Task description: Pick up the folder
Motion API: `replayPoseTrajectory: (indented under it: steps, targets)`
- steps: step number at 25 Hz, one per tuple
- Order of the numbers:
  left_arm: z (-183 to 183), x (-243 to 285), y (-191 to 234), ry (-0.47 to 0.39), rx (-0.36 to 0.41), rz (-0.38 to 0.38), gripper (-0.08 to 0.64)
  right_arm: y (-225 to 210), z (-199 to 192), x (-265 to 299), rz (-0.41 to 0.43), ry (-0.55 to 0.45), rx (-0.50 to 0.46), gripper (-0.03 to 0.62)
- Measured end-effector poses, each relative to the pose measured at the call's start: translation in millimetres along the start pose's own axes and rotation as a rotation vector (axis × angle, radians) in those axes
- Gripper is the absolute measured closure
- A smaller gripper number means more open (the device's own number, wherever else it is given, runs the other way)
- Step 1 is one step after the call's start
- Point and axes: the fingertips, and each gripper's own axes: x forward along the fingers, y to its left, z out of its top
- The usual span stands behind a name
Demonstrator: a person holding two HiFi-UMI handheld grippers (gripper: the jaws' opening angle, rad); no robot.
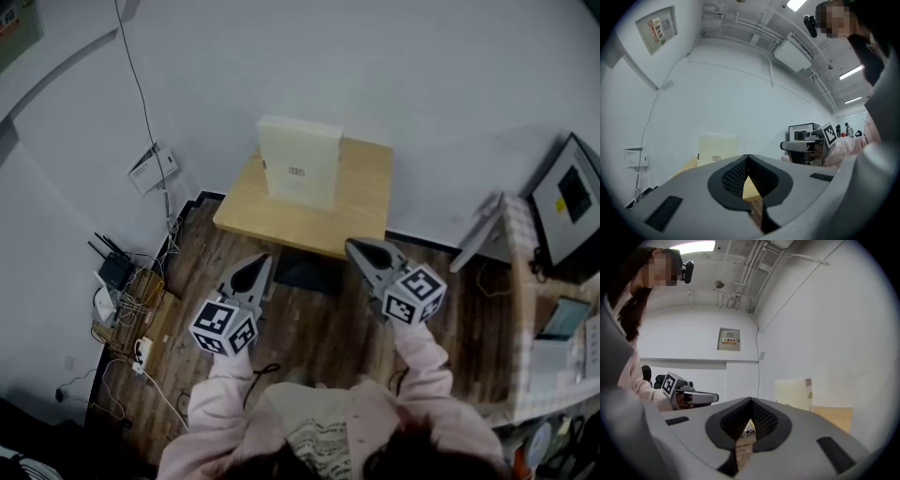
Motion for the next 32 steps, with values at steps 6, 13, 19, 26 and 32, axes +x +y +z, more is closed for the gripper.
replayPoseTrajectory:
  steps: [6,13,19,26,32]
  targets:
    - [0.4,10.5,3.6,0.002,0.005,-0.001,0.561,-7.9,3.0,10.5,0.029,-0.022,0.011,0.606]
    - [-1.9,28.2,35.9,0.010,-0.012,0.006,0.563,-23.4,0.2,40.8,0.040,-0.010,0.007,0.606]
    - [-1.7,52.3,63.3,0.024,-0.022,-0.013,0.561,-41.3,-1.1,68.4,0.031,0.003,0.012,0.606]
    - [-6.9,75.6,91.6,0.047,-0.041,-0.038,0.561,-58.7,-7.1,96.1,0.014,0.025,0.032,0.606]
    - [-6.2,96.0,110.6,0.050,-0.046,-0.069,0.561,-74.3,-8.9,112.9,-0.013,0.032,0.027,0.606]
